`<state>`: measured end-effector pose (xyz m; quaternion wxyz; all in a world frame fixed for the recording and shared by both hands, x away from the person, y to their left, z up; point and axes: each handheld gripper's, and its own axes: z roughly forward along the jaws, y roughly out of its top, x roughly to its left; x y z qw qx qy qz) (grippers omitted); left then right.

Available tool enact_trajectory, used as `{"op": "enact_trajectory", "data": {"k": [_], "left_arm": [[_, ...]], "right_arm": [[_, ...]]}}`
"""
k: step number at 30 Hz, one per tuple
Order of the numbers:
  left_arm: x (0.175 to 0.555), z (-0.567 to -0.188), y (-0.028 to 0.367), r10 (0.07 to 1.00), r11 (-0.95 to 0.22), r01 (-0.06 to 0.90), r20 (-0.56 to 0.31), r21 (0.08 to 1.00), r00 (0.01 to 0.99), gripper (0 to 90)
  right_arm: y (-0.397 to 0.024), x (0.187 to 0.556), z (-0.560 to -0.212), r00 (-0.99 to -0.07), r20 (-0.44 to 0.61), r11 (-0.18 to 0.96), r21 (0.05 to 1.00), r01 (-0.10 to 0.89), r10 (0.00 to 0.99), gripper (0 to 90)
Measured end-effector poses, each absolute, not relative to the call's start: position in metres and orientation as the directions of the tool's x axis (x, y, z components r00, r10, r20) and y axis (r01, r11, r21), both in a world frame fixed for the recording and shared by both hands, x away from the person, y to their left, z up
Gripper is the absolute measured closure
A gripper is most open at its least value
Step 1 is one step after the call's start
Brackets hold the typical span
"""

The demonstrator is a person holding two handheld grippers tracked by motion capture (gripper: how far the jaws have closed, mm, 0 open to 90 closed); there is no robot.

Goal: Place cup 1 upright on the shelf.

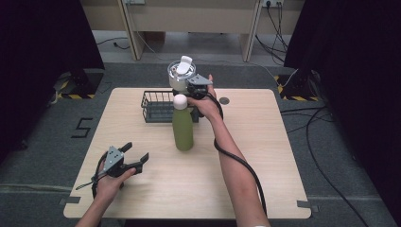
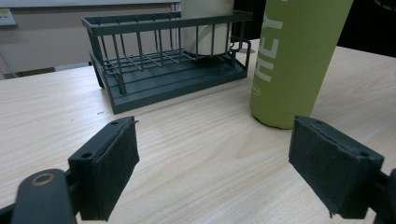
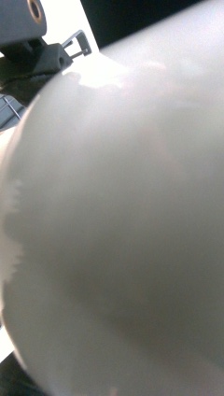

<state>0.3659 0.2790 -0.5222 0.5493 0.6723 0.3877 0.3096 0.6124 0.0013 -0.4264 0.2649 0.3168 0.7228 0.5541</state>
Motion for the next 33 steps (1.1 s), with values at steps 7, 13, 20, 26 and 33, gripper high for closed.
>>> {"op": "enact_trajectory", "data": {"k": [7, 13, 20, 26, 33], "left_arm": [[0.366, -0.522, 0.279, 0.862, -0.095, 0.18, -0.009, 0.979, 0.506, 15.1], [0.366, -0.522, 0.279, 0.862, -0.096, 0.18, -0.008, 0.979, 0.508, 15.1], [0.366, -0.522, 0.279, 0.861, -0.097, 0.18, -0.008, 0.979, 0.508, 15.1], [0.366, -0.522, 0.278, 0.861, -0.097, 0.18, -0.008, 0.979, 0.509, 15.1], [0.366, -0.522, 0.278, 0.861, -0.097, 0.18, -0.009, 0.979, 0.508, 15.1]], "right_arm": [[0.0, 0.611, -0.426, -0.66, -0.032, 0.187, 0.969, 0.164, 0.75, 5.2], [-0.004, 0.607, -0.426, -0.662, -0.034, 0.184, 0.97, 0.159, 0.749, 5.0], [-0.007, 0.604, -0.424, -0.665, -0.039, 0.192, 0.969, 0.157, 0.746, 5.0], [-0.01, 0.602, -0.424, -0.67, -0.037, 0.19, 0.969, 0.157, 0.741, 4.9], [-0.017, 0.597, -0.421, -0.673, -0.036, 0.185, 0.971, 0.151, 0.739, 4.0]]}}
